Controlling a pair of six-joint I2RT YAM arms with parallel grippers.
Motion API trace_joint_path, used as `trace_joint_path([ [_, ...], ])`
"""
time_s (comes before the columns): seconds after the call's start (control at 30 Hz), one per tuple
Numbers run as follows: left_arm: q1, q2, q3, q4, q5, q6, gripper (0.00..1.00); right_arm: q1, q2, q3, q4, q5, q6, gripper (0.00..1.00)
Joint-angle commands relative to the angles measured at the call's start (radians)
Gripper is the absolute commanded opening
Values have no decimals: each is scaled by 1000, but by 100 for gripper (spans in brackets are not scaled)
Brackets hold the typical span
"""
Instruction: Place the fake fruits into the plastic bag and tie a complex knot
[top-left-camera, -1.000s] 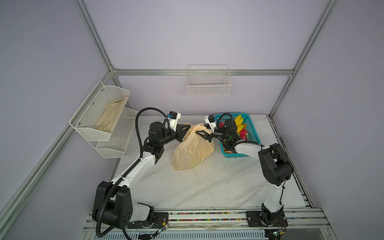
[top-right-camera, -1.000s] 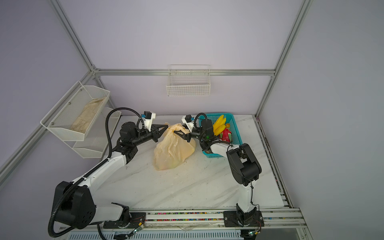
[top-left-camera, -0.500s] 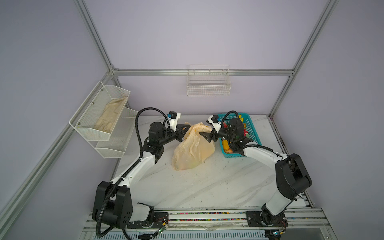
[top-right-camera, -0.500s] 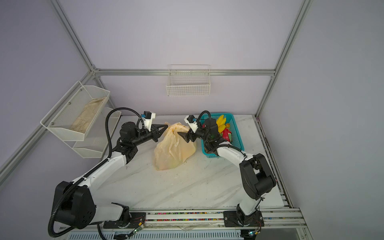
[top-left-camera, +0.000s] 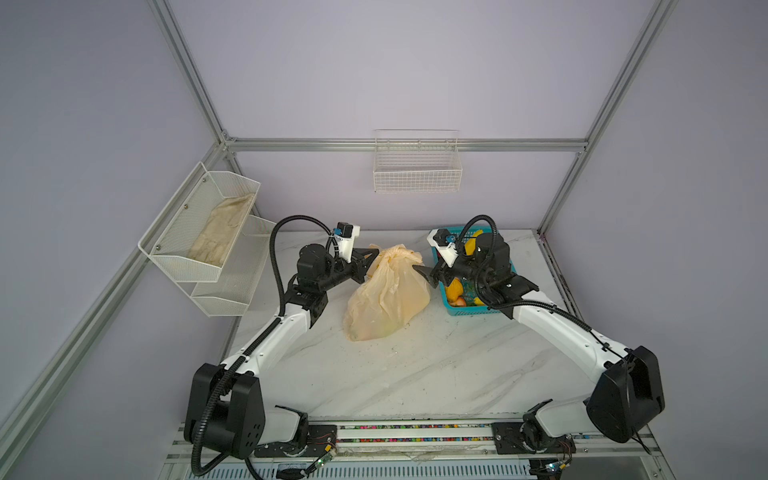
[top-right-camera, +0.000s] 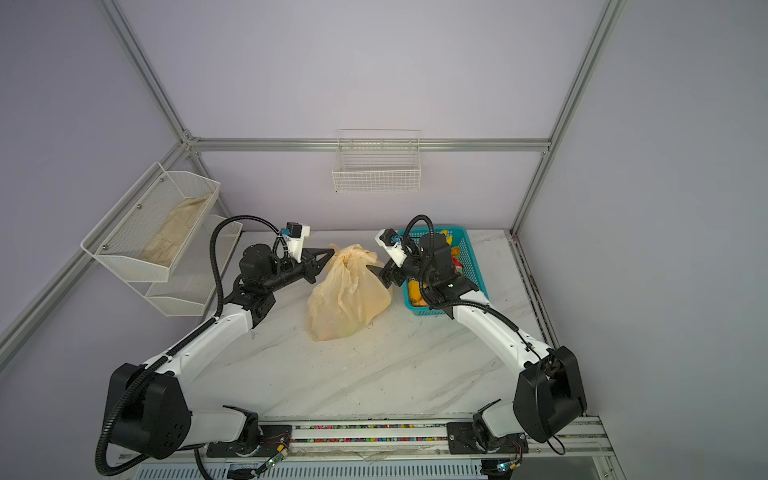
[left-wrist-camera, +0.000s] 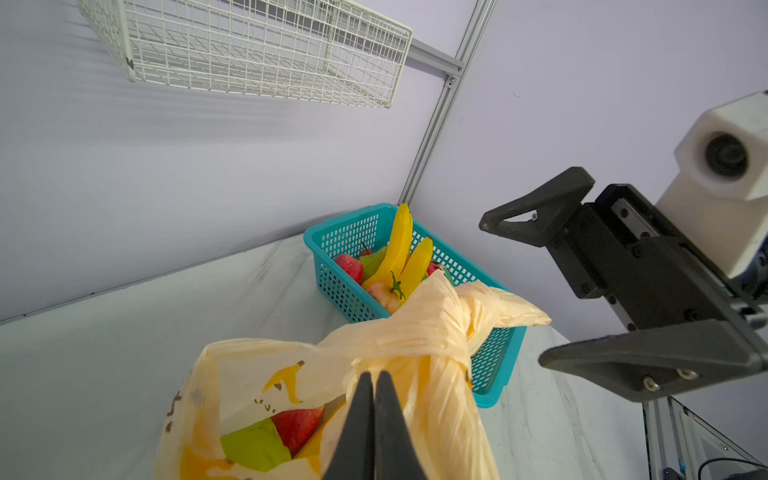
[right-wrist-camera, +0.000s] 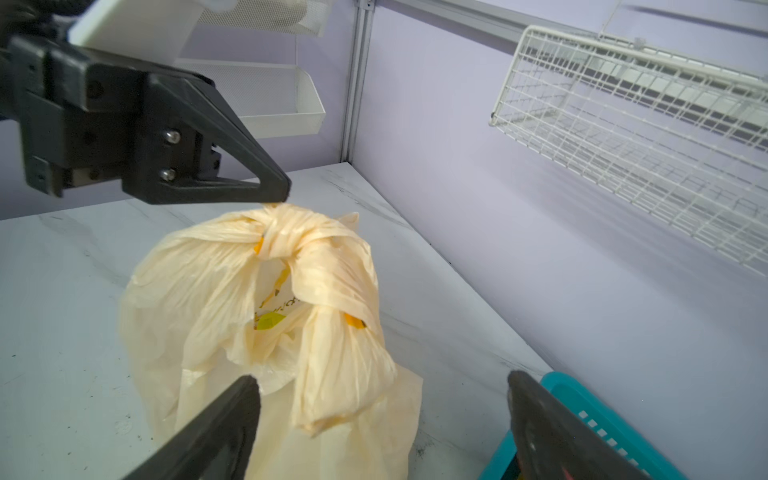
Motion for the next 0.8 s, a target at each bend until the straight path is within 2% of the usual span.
trace_joint_path([
  [0.0, -1, -50, -32, 38, -10, 31, 0, 41, 4, 93, -113, -8, -54, 94],
  [0.27, -1, -56, -31, 38, -2, 38, 0, 106, 147, 331, -334, 113, -212, 94],
  [0.5, -1, -53, -26, 32, 1, 41, 0, 113, 231, 452, -448, 163, -298, 94],
  [0.77, -4, -48, -23, 33, 3, 41, 0, 114, 321, 547, -518, 129, -329, 85],
])
